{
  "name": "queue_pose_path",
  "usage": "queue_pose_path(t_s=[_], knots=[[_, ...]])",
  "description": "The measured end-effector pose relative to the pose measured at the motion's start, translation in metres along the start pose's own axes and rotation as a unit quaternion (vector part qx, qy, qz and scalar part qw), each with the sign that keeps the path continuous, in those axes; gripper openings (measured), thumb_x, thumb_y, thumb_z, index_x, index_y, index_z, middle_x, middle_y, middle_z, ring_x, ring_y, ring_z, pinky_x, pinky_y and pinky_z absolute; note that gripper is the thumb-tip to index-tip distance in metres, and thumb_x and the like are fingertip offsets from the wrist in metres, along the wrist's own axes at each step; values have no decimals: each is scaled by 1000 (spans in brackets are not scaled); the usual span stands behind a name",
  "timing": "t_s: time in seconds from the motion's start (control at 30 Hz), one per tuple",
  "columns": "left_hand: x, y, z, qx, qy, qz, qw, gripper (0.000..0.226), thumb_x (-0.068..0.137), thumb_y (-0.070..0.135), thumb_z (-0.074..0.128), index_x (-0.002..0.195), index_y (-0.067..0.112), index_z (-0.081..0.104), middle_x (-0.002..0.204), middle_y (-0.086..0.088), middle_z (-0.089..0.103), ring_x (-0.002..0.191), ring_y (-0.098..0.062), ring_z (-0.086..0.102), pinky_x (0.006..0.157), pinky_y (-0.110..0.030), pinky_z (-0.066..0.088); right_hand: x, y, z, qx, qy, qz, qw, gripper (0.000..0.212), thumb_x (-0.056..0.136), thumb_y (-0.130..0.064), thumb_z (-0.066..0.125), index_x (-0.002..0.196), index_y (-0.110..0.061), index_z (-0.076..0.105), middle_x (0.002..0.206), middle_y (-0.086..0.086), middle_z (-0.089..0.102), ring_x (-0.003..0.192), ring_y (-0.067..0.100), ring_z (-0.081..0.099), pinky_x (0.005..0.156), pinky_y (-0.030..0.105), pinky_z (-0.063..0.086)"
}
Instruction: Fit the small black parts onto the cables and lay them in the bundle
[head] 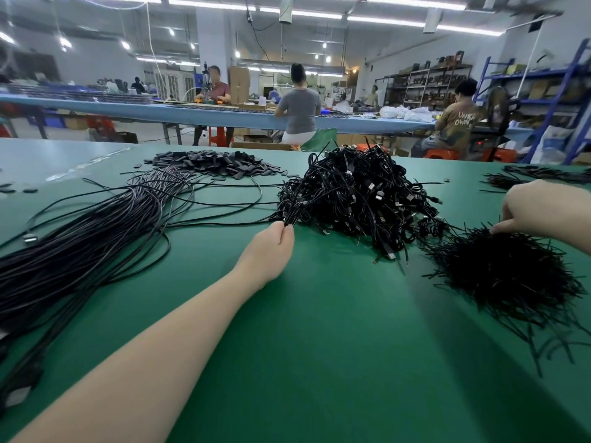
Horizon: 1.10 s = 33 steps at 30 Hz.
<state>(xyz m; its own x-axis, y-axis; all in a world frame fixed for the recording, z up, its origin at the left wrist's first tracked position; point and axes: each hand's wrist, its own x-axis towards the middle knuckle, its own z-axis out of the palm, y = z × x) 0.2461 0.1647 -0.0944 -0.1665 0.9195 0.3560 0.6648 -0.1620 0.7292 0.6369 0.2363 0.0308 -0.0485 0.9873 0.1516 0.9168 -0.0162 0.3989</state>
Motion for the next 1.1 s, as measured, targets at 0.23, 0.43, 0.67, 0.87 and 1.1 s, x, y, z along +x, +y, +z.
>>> queue_pose_path(t_s=[0.23, 0.43, 0.67, 0.87, 1.1], knots=[[3, -2, -1, -60, -41, -25, 997, 36, 101, 37, 32, 78, 11, 40, 71, -3, 50, 65, -21, 41, 65, -37, 38, -15, -15, -19, -116, 72, -31, 990, 39, 89, -57, 53, 63, -28, 55, 69, -12, 54, 71, 14, 62, 61, 26, 50], [7, 3, -11, -235, -103, -60, 965, 31, 105, 26, 31, 77, 16, 38, 63, 5, 32, 44, 0, 34, 45, -15, 28, -59, -95, -66, 203, 290, -176, 918, 36, 90, -53, 45, 80, -23, 63, 61, -8, 59, 44, 7, 50, 37, 16, 26], [2, 0, -8, -203, -73, -30, 976, 31, 102, 35, 36, 78, 16, 35, 66, 1, 39, 55, -14, 35, 54, -28, 31, -70, -223, -64, 457, 264, -187, 828, 30, 93, -43, 55, 87, -15, 65, 77, -1, 69, 63, 20, 60, 60, 35, 49], [6, -6, -5, -154, -68, -12, 986, 32, 101, 37, 41, 77, 17, 33, 65, 1, 40, 53, -15, 31, 55, -31, 28, -61, -257, -35, 351, 445, -151, 810, 31, 96, -33, 56, 77, -8, 61, 64, 5, 63, 62, 30, 60, 59, 36, 45], [-1, -1, -5, 46, 27, 36, 998, 40, 101, 47, 32, 83, 12, 38, 76, -10, 56, 70, -35, 54, 64, -44, 44, -51, -247, -23, 251, 537, -146, 792, 33, 96, -31, 57, 68, -13, 58, 57, -2, 60, 51, 24, 57, 55, 32, 38]])
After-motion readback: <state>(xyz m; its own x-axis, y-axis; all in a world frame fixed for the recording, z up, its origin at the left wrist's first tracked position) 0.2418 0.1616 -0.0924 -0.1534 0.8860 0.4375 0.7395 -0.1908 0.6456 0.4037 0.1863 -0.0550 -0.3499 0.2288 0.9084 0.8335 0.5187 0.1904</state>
